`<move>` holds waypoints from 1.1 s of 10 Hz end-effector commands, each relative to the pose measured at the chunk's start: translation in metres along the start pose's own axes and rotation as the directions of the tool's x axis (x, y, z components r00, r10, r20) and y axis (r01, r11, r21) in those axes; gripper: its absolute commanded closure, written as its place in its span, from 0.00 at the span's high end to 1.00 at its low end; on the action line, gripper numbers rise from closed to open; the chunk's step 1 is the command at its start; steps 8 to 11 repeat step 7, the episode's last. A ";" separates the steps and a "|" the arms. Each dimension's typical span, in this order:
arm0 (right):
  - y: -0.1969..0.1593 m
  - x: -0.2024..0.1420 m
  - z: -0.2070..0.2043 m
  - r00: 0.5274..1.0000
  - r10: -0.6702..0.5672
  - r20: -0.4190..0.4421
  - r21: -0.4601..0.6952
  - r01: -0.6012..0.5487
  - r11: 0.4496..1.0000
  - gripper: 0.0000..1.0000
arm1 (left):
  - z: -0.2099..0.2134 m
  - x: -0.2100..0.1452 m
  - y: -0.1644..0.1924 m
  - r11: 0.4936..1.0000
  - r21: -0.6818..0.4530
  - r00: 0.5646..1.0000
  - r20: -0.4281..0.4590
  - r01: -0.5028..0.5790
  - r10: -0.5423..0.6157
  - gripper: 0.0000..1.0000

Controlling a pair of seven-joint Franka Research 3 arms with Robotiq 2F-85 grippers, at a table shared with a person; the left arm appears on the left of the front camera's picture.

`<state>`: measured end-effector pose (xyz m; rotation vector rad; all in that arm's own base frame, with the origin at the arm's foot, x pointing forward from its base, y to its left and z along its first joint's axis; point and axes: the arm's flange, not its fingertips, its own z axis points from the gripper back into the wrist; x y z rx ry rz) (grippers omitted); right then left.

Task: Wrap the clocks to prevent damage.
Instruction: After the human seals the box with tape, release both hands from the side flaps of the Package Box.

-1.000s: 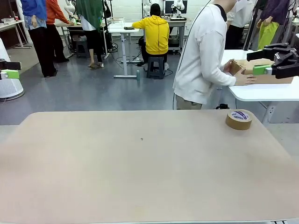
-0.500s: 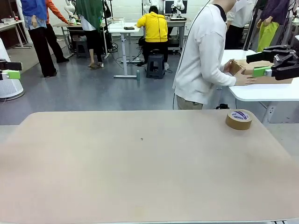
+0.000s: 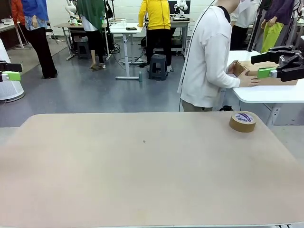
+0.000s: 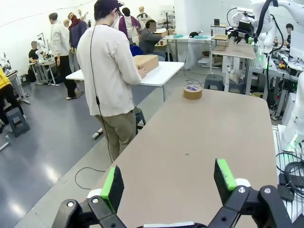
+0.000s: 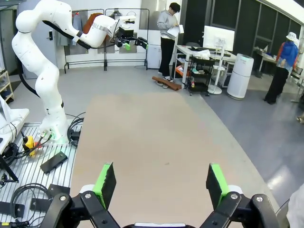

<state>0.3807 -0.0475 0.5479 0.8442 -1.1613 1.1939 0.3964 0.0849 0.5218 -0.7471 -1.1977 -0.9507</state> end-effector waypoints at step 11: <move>0.000 0.000 -0.001 1.000 0.015 0.016 0.000 -0.015 1.000 1.00 | 0.001 0.000 0.000 1.000 -0.008 1.000 0.003 0.000 0.000 1.00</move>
